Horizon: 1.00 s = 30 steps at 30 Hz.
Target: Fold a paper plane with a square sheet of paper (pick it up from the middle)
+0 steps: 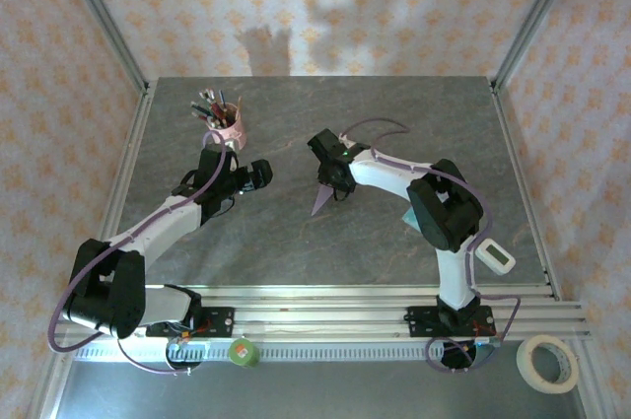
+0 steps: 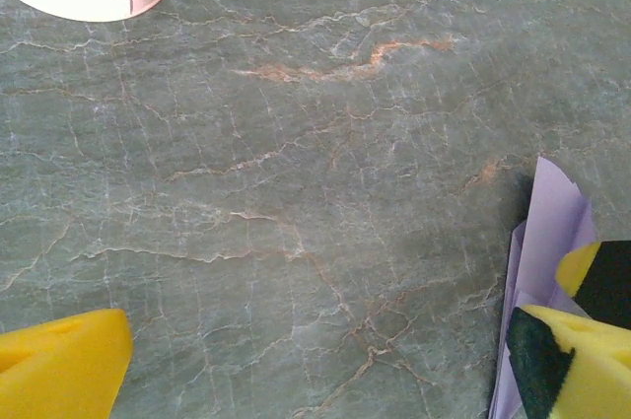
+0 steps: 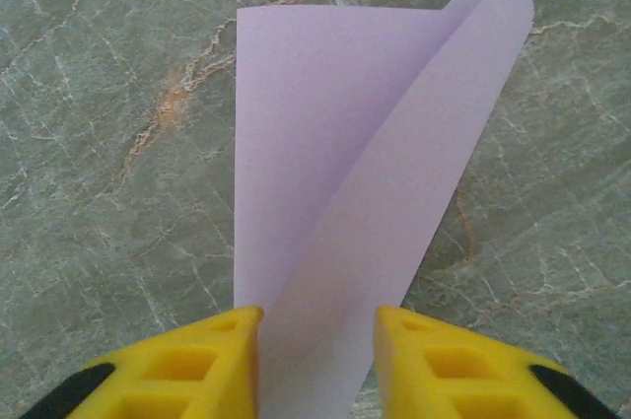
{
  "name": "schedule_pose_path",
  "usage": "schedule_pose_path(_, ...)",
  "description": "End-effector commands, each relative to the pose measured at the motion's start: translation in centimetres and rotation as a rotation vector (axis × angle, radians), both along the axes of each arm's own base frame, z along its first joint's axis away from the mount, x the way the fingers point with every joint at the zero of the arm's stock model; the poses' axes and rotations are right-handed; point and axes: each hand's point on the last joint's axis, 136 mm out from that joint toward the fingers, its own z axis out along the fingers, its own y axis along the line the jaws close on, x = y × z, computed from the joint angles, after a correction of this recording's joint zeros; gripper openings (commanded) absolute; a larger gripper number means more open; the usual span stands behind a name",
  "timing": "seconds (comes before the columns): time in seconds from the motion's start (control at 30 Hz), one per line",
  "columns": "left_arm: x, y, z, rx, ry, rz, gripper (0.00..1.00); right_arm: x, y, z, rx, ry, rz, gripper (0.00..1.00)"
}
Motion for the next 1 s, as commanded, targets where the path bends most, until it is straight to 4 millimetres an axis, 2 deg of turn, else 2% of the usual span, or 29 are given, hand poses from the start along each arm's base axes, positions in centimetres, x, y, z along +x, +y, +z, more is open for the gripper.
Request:
schedule_pose_path(0.0, -0.2, 0.3, -0.5, 0.016, 0.026, -0.011, 0.99, -0.1, -0.8, 1.6, -0.025, -0.028, -0.035, 0.28)
schedule_pose_path(0.23, -0.2, 0.3, -0.7, 0.006, 0.034, -0.012, 0.98, 0.1, -1.2, 2.1, -0.039, -0.043, -0.048, 0.05)
schedule_pose_path(0.33, -0.1, 0.5, -0.5, -0.019, 0.031, -0.001, 0.98, 0.6, -0.6, 3.5, -0.01, -0.083, -0.023, 0.0)
schedule_pose_path(0.5, 0.3, 1.0, -0.1, -0.093, 0.016, 0.03, 0.96, 1.7, 3.3, 8.3, 0.177, -0.225, 0.154, 0.0)
schedule_pose_path(0.6, 0.5, 1.2, 0.5, -0.157, -0.006, 0.047, 0.96, 1.1, 6.5, 10.5, 0.346, -0.296, 0.306, 0.0)
schedule_pose_path(0.67, 0.6, 1.2, 0.9, -0.193, -0.022, 0.049, 0.96, 0.4, 8.0, 10.7, 0.428, -0.308, 0.374, 0.0)
schedule_pose_path(0.77, 0.7, 0.6, 1.1, -0.254, -0.03, 0.046, 0.95, -0.4, 9.3, 9.6, 0.521, -0.286, 0.431, 0.02)
schedule_pose_path(0.87, 0.4, -0.1, 0.5, -0.318, -0.019, 0.038, 0.95, -1.2, 9.9, 8.8, 0.629, -0.275, 0.468, 0.02)
schedule_pose_path(0.97, 0.1, -0.8, -0.4, -0.378, -0.003, 0.036, 0.92, -1.8, 9.6, 7.8, 0.723, -0.262, 0.474, 0.03)
